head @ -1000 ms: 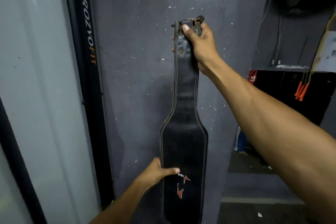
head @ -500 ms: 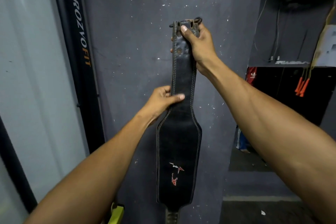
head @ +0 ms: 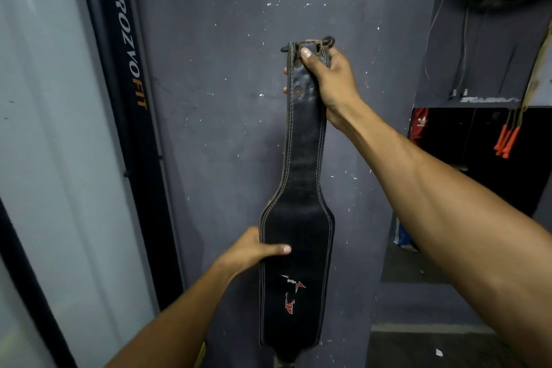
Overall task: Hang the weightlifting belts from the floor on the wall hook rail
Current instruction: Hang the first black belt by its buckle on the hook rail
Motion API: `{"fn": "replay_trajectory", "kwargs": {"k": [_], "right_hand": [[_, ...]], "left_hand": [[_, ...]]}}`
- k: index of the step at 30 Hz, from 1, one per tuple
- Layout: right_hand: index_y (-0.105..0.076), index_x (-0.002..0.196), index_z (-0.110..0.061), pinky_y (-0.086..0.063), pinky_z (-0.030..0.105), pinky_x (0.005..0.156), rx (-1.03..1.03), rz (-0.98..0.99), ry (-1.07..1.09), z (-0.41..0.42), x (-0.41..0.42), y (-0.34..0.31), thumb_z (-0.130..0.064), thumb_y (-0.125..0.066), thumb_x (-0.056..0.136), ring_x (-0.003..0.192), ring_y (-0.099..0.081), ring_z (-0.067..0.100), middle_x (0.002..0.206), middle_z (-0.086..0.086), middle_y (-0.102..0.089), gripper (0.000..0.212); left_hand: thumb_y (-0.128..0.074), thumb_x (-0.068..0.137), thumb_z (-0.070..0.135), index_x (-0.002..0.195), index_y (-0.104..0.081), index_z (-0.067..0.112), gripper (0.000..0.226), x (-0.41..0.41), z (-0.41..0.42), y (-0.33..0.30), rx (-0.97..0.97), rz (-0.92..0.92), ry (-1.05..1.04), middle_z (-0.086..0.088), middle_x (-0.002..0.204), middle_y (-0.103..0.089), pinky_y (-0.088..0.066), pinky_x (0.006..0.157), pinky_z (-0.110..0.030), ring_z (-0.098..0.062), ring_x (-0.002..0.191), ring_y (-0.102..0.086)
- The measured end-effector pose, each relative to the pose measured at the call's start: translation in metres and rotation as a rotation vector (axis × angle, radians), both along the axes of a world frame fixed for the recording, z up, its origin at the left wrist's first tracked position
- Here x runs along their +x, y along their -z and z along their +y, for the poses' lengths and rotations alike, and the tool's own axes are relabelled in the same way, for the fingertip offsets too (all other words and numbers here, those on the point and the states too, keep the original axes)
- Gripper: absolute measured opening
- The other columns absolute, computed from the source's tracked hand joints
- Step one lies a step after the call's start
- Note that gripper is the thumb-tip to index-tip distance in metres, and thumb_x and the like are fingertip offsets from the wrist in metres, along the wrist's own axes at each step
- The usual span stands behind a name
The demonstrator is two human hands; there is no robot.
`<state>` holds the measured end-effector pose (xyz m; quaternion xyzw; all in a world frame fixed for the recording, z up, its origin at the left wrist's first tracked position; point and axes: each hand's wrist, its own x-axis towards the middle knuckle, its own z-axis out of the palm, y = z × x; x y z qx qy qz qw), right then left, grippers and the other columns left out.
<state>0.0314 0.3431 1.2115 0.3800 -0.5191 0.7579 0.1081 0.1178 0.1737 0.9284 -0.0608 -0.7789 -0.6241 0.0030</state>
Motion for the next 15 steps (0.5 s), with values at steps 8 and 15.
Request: {"fn": "replay_trajectory", "kwargs": {"k": [8,15], "right_hand": [[-0.061,0.119,-0.008,-0.055,0.054,0.094,0.047,0.008,0.054,-0.006,0.005,0.027,-0.008,-0.062,0.102,0.099,-0.067,0.035,0.117,0.032,-0.070,0.017],[-0.059,0.124,-0.010,-0.059,0.034,0.088,0.120,0.018,-0.004,-0.004,-0.002,0.051,-0.007,-0.058,0.103,0.094,-0.070,0.017,0.109,0.008,-0.071,0.021]], "left_hand": [[-0.062,0.100,0.024,0.117,-0.065,0.012,0.021,-0.024,0.021,-0.155,0.160,0.311,-0.055,0.000,0.103,-0.075,-0.056,0.089,-0.042,-0.013,0.092,-0.070],[-0.054,0.104,0.020,0.137,-0.051,0.025,0.033,-0.022,0.040,-0.214,0.061,0.461,-0.038,-0.005,0.121,-0.072,-0.064,0.073,-0.045,-0.022,0.102,-0.073]]}}
